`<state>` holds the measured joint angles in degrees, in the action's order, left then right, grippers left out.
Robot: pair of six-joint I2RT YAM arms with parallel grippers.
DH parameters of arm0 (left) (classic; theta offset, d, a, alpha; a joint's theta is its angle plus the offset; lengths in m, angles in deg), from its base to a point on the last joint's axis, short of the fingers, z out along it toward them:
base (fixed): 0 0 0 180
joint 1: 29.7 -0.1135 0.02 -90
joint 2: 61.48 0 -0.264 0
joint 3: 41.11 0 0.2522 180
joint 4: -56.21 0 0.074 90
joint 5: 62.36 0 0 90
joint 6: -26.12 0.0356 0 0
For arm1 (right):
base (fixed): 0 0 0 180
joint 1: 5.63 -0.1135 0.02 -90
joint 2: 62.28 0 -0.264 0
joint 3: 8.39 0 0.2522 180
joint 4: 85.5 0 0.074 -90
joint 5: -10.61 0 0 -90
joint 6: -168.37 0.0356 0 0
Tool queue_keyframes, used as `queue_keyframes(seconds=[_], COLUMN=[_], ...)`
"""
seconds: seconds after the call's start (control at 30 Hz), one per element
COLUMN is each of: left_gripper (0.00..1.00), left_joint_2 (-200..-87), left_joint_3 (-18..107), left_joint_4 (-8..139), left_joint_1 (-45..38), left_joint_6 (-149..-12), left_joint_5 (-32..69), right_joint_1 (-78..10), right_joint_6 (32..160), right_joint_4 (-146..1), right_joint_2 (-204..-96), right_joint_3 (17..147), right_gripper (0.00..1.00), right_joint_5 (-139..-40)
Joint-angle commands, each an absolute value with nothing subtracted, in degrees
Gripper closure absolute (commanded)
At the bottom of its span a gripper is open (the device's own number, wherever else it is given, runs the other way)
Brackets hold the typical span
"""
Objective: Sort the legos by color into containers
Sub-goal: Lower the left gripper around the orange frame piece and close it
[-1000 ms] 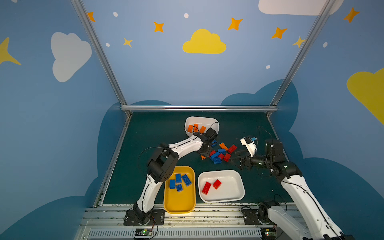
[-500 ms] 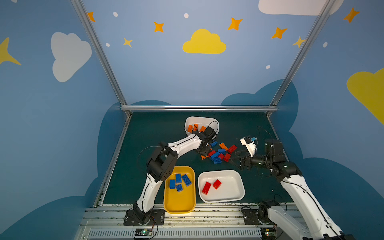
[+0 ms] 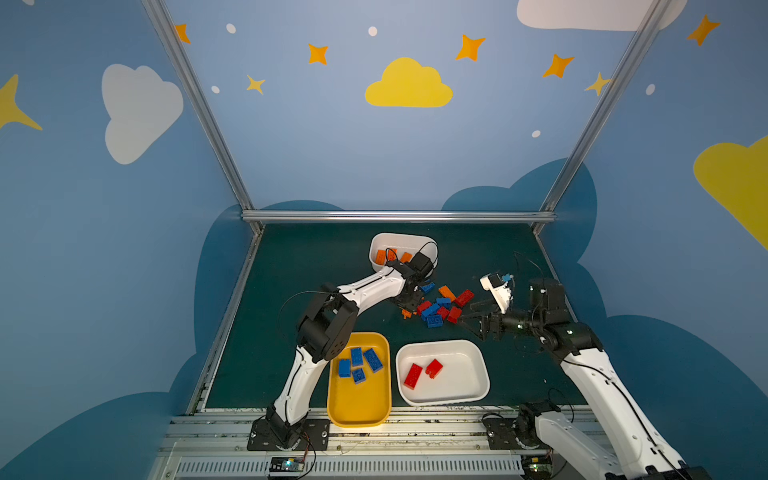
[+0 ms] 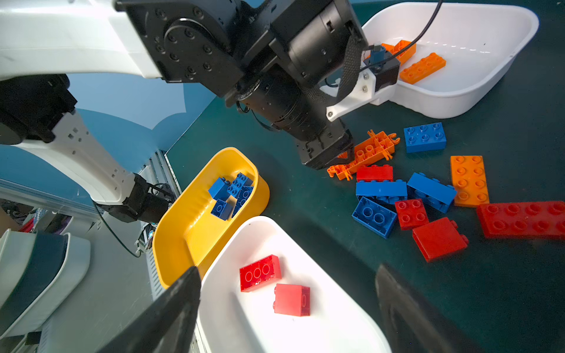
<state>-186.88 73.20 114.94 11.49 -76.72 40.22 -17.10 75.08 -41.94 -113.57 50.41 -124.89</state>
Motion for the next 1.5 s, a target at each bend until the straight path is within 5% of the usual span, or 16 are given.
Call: queue_keyframes(seconds=[0.0, 0.47, 0.9, 1.47], left_gripper=[0.48, 0.48, 0.39, 0.49], left_joint_2=[-188.09, -186.5, -184.19, -191.31], left_joint_3=[73.64, 73.7, 72.51, 76.08], left_joint_4=[117.7, 117.96, 111.38, 113.74], left_joint_1=[10.1, 8.83, 9.76, 9.65], left_joint_6=[-75.95, -74.42, -67.4, -67.96], left_joint_5=[43.11, 42.42, 31.16, 32.2], right_joint_1=[-17.33, -17.31, -17.32, -17.32], right_joint_6=[74.86, 75.04, 75.2, 74.9], right_joint_4=[-42.5, -42.3, -42.56, -42.24], right_joint_2=[-113.17, -112.65, -113.26, -113.79], right_joint_3=[49.72, 49.55, 50.17, 50.75], right_gripper=[0.12, 0.11, 0.11, 0.11], right_joint_5=[-125.18, -125.27, -125.45, -125.34])
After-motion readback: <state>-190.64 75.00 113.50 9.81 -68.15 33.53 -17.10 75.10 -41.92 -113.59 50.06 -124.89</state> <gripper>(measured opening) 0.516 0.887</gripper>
